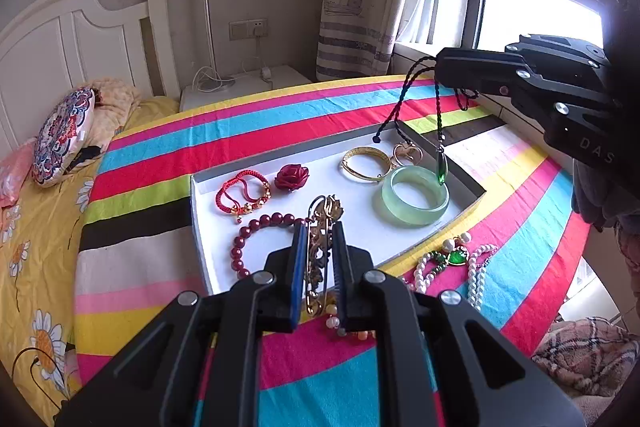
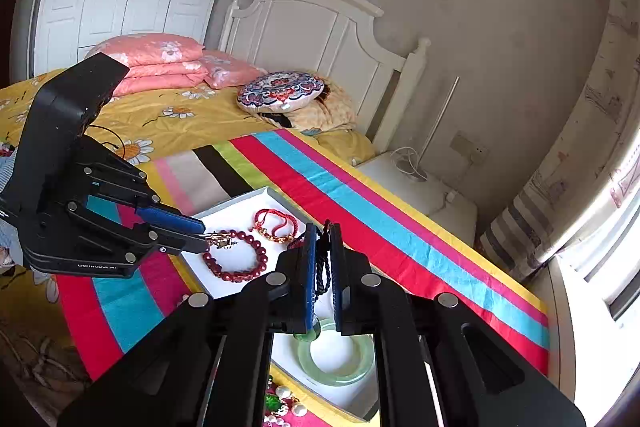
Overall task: Organize jewelry
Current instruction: 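Carry the brooch into the tray with the left gripper while the right gripper carries the green pendant there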
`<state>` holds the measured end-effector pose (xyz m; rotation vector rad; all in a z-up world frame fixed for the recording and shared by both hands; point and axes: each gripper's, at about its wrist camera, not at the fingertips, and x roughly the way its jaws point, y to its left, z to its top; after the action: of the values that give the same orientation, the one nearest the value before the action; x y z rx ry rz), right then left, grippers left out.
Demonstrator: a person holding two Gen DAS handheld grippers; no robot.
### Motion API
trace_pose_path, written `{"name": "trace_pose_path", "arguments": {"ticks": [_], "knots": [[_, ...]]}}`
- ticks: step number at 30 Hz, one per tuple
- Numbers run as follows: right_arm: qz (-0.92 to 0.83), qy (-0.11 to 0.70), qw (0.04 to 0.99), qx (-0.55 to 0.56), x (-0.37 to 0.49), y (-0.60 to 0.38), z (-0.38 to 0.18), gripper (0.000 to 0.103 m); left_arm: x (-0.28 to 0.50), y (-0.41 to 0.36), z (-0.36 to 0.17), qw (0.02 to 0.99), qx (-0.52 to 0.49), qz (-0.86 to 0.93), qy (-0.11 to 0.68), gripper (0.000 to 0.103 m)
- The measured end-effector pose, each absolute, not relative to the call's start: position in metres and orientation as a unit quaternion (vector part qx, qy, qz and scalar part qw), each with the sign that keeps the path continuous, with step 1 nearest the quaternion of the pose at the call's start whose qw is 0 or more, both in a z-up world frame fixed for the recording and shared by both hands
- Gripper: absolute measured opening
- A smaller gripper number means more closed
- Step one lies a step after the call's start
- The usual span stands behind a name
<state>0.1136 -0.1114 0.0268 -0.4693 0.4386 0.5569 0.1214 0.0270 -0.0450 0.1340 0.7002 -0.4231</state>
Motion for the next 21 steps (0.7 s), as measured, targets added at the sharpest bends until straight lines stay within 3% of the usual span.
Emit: {"name": "trace_pose_path", "arguments": {"ticks": [21], "knots": [[0.239, 0.291, 0.907, -0.19, 0.202, -0.099, -0.024, 0.007, 0.194, -0.021, -0.101, 0.891, 0.038, -0.212, 0.4, 0.012]]}}
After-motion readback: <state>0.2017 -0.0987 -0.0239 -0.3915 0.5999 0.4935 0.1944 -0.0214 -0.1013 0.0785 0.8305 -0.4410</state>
